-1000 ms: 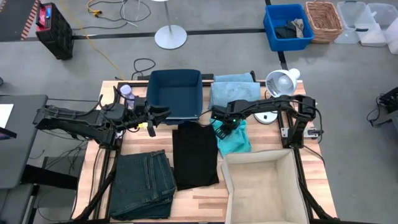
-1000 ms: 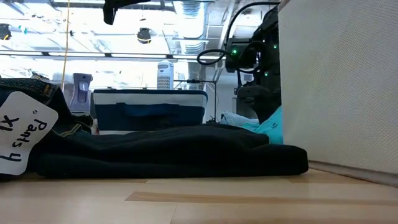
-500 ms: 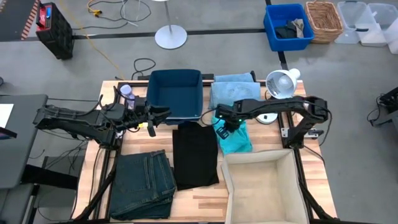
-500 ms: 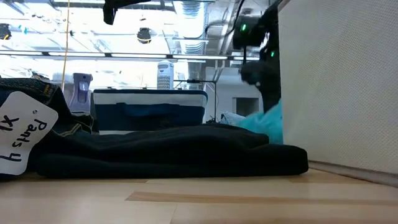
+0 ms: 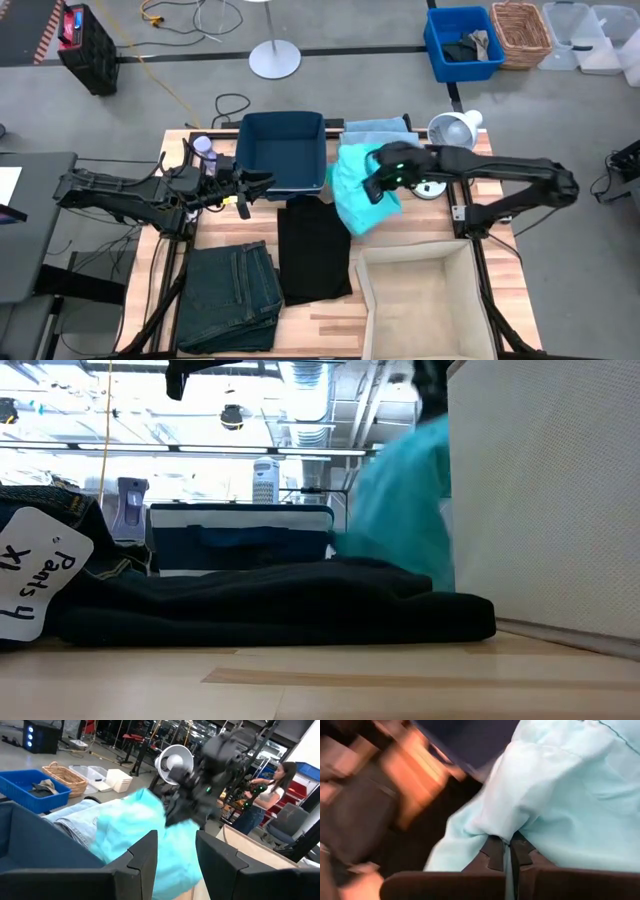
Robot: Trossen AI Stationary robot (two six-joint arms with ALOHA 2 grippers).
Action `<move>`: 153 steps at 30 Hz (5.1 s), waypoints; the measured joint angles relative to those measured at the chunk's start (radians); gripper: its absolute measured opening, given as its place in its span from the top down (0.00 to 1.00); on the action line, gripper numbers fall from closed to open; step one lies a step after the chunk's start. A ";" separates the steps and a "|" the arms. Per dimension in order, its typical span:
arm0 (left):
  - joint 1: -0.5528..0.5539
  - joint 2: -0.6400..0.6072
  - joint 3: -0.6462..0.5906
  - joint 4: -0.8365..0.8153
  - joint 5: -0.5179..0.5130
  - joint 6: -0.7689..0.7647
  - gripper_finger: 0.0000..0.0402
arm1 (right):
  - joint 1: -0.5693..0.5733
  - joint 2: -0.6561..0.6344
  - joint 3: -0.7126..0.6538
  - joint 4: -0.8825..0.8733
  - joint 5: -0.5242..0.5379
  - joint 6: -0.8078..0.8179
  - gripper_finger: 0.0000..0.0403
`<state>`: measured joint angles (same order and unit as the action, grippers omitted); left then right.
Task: Sort clothes
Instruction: Put the light blue shirt into the blue bin, then put the gray pants into the blue bin
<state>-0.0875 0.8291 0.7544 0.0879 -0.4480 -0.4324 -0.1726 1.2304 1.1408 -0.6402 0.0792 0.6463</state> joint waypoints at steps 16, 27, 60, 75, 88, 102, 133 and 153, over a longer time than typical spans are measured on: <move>0.000 -0.001 0.000 0.158 0.045 -0.007 0.68 | -0.095 -0.065 0.003 0.741 0.009 0.000 1.00; 0.000 0.000 0.000 0.199 0.053 0.001 0.68 | -0.118 0.208 0.053 0.973 0.008 0.080 0.99; 0.000 0.000 0.000 0.185 0.053 0.003 0.68 | -0.104 0.420 0.610 0.299 -0.058 -0.407 0.38; -0.002 0.031 -0.002 0.041 0.077 -0.032 0.68 | -0.093 0.294 0.609 -0.133 -0.006 -0.438 0.43; -0.028 0.155 -0.001 0.000 0.101 -0.038 0.68 | -0.018 0.310 0.609 -0.161 0.085 -0.479 0.55; -0.028 0.143 -0.001 0.038 0.101 -0.051 0.68 | -0.132 0.475 0.608 -0.174 0.088 -0.357 0.53; -0.037 0.094 -0.001 0.037 0.219 -0.050 0.68 | -0.168 0.621 0.676 -0.146 0.098 -0.110 0.42; -0.037 0.094 0.000 0.039 0.217 -0.063 0.68 | -0.254 0.623 0.668 0.030 0.240 0.162 0.42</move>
<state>-0.1249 0.9234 0.7544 0.1272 -0.2306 -0.4957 -0.4265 1.8538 1.8089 -0.6105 0.3189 0.8085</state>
